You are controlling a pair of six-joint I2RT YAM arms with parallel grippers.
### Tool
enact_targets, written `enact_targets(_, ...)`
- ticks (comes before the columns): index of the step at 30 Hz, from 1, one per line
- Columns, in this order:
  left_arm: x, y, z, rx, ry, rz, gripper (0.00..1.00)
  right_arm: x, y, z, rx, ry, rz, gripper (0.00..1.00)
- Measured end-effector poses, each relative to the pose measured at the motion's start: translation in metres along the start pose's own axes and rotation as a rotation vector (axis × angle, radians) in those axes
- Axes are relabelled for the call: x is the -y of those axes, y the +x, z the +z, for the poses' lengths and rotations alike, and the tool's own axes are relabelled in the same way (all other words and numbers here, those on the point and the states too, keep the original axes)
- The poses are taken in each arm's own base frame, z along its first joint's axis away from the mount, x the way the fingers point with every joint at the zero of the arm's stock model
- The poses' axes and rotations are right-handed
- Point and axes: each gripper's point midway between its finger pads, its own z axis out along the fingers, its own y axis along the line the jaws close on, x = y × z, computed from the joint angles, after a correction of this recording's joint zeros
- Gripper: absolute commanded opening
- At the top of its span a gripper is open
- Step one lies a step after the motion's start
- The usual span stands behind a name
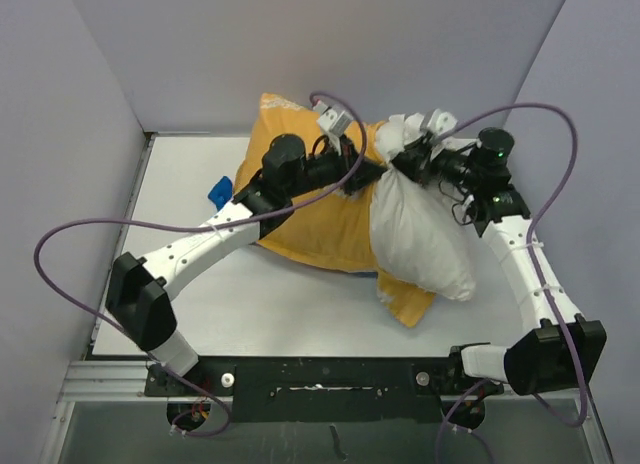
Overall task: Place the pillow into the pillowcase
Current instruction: Stuff the pillow into the pillowcase.
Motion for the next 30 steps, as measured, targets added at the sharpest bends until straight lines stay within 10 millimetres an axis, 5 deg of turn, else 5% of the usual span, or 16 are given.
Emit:
enact_targets(3, 0.004, 0.059, -0.038, -0.028, 0.017, -0.024, 0.00, -0.052, 0.057, 0.010, -0.087, -0.114, -0.131, 0.01)
enact_targets(8, -0.016, 0.183, -0.090, -0.123, -0.074, -0.062, 0.00, -0.145, 0.194, 0.009, -0.332, -0.435, -0.169, 0.02)
enact_targets(10, -0.002, 0.204, -0.103, -0.125, -0.064, -0.038, 0.00, -0.168, 0.212, 0.005, -0.357, -0.540, -0.218, 0.03)
enact_targets(14, 0.039, 0.196, -0.123, -0.028, 0.005, 0.039, 0.00, -0.192, 0.213, 0.005, -0.327, -0.656, -0.334, 0.06)
enact_targets(21, 0.050, 0.183, -0.153, 0.056, 0.017, 0.093, 0.00, -0.216, 0.204, 0.016, -0.294, -0.734, -0.380, 0.48)
enact_targets(26, 0.033, 0.210, -0.159, 0.042, -0.014, 0.094, 0.00, -0.191, 0.164, -0.006, -0.274, -0.756, -0.236, 0.78)
enact_targets(30, 0.027, 0.223, -0.157, 0.046, -0.013, 0.089, 0.00, -0.151, 0.109, -0.039, -0.212, -0.696, -0.191, 0.92)
